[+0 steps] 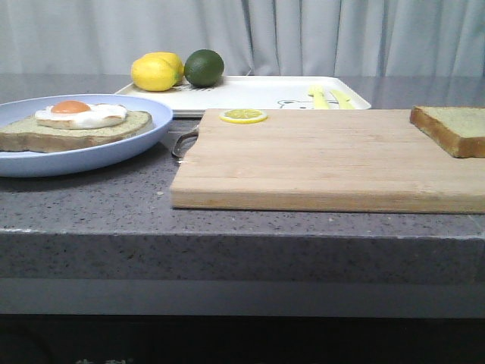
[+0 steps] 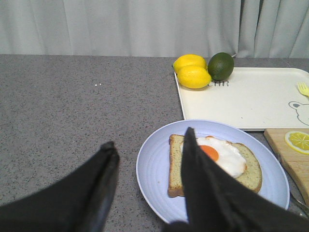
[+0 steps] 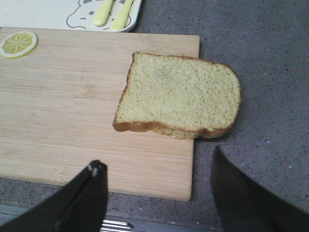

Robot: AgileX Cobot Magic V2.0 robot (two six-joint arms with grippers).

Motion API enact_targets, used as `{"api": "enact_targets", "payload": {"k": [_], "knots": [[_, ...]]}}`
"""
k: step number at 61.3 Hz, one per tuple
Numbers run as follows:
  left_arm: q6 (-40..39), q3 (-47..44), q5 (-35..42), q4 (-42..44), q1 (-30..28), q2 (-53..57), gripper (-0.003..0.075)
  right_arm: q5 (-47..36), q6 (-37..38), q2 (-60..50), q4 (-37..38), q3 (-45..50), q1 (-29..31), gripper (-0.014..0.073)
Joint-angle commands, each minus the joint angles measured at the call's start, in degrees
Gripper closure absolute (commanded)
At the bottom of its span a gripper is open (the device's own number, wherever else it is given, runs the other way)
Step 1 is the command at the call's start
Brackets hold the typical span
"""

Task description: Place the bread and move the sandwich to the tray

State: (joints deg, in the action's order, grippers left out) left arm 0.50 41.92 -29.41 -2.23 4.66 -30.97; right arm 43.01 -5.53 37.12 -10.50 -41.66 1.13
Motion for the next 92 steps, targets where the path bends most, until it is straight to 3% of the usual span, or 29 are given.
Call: {"api": "enact_targets", "payload": {"k": [1,15,42,53,74,92], "knots": [[-0.5,1.6,4.8,0.1,0.0,-0.6,0.0270,-3.3,-0.4,0.7,-1.7,-1.9,0.4,0.0017],[-0.5,1.6,4.8,0.1,0.0,-0.6,0.0300,-2.4,-0.4,1.1,-4.6,-3.1,0.4,0.0058],[-0.5,1.6,4.7,0.1,0.0,-0.6,0.0378,15.1,-0.4,20.5,-5.4,-18.7,1.3,0.0074],[-0.5,1.6,4.7,0.1,0.0,-0.6,0.0404,19.4,-0.8,29.5,-10.6,-23.3,10.5,0.0074],[-0.5,1.6,4.7,0.1,0.0,-0.6,0.0409,28.1,-18.4,38.6,-35.9,-22.0,35.6,0.0074],[-0.5,1.6,4.8,0.2,0.0,-0.6,0.0409,28.3,-22.4,46.2,-41.7,-21.3,38.8,0.0074]]}}
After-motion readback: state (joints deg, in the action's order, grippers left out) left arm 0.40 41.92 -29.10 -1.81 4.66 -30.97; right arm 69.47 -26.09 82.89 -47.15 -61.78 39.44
